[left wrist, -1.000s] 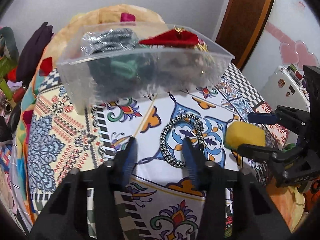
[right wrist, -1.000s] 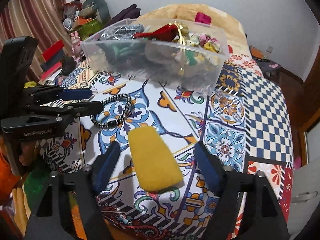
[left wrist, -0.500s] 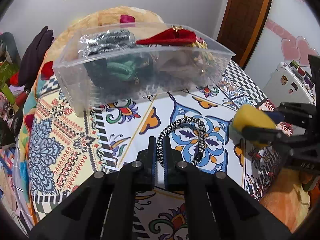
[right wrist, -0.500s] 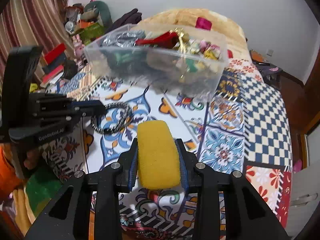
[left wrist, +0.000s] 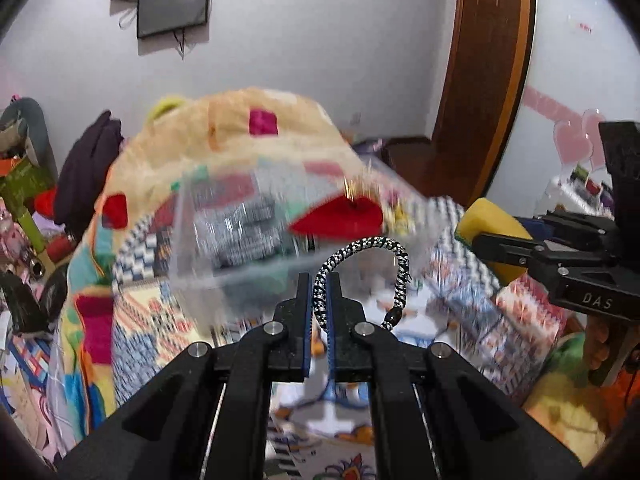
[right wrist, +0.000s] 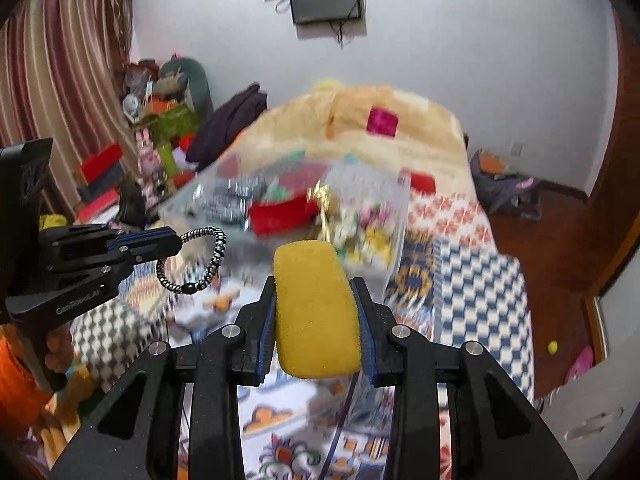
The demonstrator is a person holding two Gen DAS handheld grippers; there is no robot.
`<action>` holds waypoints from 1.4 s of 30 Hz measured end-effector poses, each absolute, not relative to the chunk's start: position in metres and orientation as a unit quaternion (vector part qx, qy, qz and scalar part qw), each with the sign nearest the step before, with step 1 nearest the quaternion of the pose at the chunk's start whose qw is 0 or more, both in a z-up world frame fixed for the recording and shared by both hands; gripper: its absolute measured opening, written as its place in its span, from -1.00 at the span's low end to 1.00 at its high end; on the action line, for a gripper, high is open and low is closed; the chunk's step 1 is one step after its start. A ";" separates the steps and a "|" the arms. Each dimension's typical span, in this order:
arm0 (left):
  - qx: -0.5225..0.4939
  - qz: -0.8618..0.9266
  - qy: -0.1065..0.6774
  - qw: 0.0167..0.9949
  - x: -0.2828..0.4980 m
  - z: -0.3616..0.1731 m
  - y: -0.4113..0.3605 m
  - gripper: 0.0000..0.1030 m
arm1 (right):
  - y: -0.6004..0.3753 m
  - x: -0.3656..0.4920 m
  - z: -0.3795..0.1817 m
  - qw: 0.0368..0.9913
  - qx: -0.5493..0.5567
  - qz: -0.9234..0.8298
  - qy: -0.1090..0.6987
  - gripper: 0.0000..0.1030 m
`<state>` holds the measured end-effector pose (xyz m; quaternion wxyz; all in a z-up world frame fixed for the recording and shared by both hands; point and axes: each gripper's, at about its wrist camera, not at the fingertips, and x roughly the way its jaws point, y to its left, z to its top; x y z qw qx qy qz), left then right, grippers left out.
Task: Organize soft objects
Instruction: 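Grasp the yellow sponge with the right tool while the left tool grasps the black bracelet, then lower the sponge and bracelet into the clear box and open both tools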
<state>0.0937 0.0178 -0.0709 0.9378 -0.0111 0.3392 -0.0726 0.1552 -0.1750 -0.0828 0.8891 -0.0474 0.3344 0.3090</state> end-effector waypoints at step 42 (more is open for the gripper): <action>-0.019 -0.041 0.366 0.930 0.171 -0.090 0.037 -0.56 | -0.131 0.234 -0.107 0.886 -0.074 0.293 0.351 0.16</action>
